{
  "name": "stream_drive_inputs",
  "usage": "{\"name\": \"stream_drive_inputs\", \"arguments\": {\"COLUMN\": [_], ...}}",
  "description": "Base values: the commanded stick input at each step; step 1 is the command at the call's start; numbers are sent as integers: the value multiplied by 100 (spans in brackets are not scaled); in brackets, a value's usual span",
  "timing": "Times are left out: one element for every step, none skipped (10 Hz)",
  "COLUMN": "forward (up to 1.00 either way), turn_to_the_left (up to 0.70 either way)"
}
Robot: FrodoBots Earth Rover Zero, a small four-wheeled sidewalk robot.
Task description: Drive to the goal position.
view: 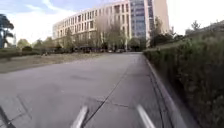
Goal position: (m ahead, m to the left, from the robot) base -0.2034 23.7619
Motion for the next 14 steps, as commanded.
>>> {"name": "stream_drive_inputs", "arguments": {"forward": [0, 0, 0, 0, 0, 0, 0, 0, 0, 0, 0, 0, 0, 0], "turn_to_the_left": [70, 70, 70, 70, 70, 70, 70, 70, 70, 70, 70, 70, 70, 70]}}
